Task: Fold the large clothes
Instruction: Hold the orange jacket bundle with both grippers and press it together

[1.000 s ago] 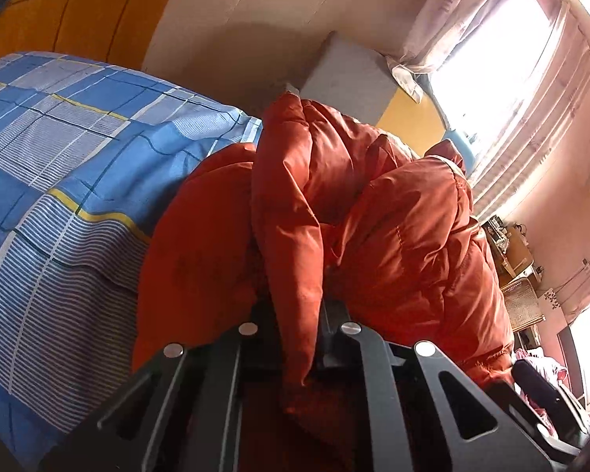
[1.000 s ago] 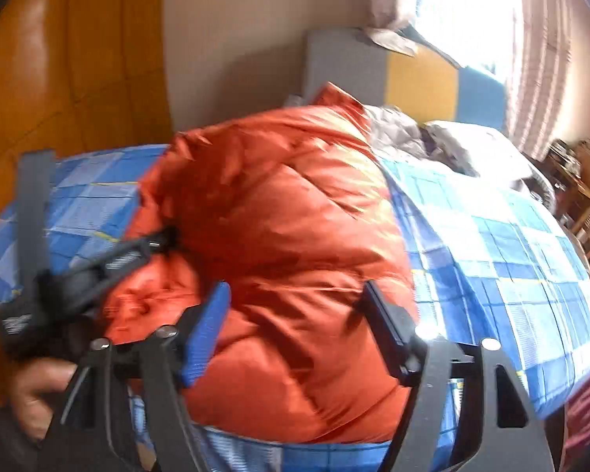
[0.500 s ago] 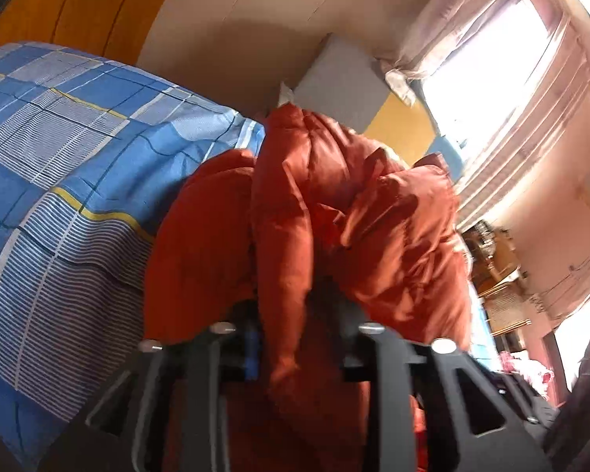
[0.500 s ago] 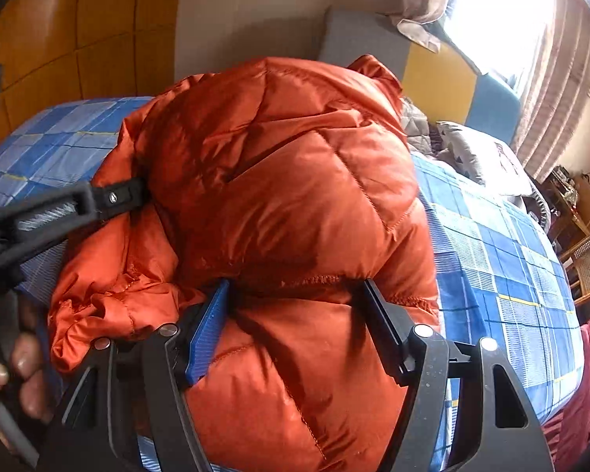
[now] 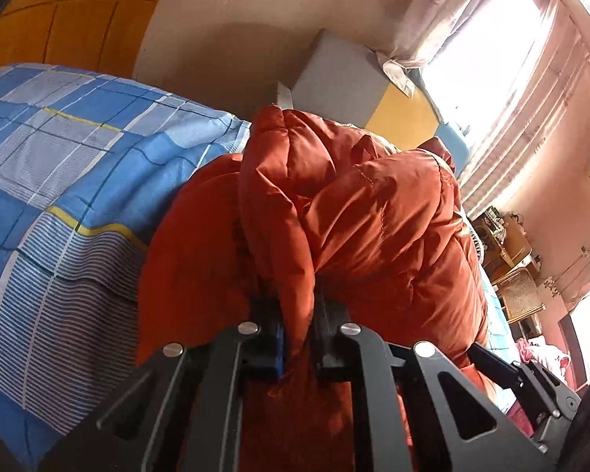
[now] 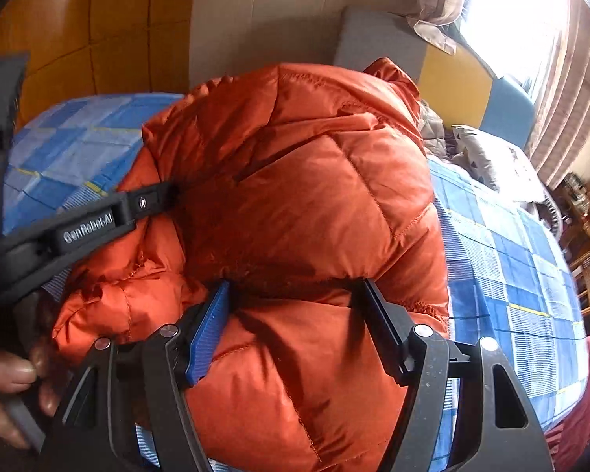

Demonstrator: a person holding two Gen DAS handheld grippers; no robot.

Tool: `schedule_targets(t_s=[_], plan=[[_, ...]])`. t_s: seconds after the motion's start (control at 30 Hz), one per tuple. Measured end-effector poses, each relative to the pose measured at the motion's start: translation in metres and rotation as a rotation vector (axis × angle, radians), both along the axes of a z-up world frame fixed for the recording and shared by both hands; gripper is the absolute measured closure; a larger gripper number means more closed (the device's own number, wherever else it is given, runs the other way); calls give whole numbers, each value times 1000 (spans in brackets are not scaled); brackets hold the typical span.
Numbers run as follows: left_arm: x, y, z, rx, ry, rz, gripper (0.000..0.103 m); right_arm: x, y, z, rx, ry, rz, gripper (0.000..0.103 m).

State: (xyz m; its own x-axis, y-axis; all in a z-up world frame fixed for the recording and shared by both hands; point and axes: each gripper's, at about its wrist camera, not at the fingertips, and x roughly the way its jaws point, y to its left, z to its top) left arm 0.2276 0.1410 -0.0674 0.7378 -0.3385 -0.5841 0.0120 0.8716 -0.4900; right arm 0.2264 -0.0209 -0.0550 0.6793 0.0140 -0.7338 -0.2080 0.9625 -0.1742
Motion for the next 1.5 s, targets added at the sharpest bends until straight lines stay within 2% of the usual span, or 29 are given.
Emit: schedule_targets(t_s=[0.1, 0.2, 0.37, 0.43, 0.53, 0.63, 0.77, 0.87, 0.9, 1.0, 1.07, 1.17, 1.23, 1.27, 1.3, 1.4, 1.5], plan=[[-2, 1, 2, 12, -2, 1, 95, -1, -13, 14, 99, -6, 6, 35], [-6, 3, 5, 24, -8, 0, 96, 4, -26, 29, 136, -55, -33, 35], [-13, 9, 9, 48, -7, 22, 99, 30, -34, 36, 105, -82, -96, 38], [-15, 19, 2, 18, 5, 19, 99, 39, -30, 35, 87, -81, -98, 38], [-14, 24, -3, 17, 17, 30, 99, 49, -18, 30, 82, -54, -76, 38], [-16, 27, 6, -7, 3, 28, 98, 56, -14, 22, 88, -21, -76, 38], [-17, 27, 17, -45, -21, 7, 89, 60, -18, 15, 110, -3, -76, 38], [-21, 29, 24, -92, -50, 3, 69, 60, -18, 13, 113, 3, -68, 39], [-21, 28, 26, -95, -56, 0, 66, 60, -16, 12, 114, 5, -64, 39], [-19, 20, 29, -60, -57, -18, 65, 59, -15, 11, 112, 6, -55, 39], [-15, 13, 29, -34, -51, -43, 60, 59, -15, 10, 113, 8, -47, 41], [-1, 9, 21, -6, -6, -45, 55, 59, -11, 9, 101, 3, -34, 41], [5, 7, 18, 0, 1, -51, 69, 58, -10, 8, 99, 5, -34, 41], [7, 7, 17, -1, -4, -58, 81, 56, -8, 7, 97, 5, -31, 41], [8, 6, 17, 5, -9, -60, 88, 55, -6, 8, 95, 6, -27, 41], [4, 4, 20, 21, -21, -54, 93, 53, -4, 13, 92, 12, -11, 41], [-6, 11, 25, 7, -42, -44, 94, 51, -5, 24, 116, 11, 1, 41]])
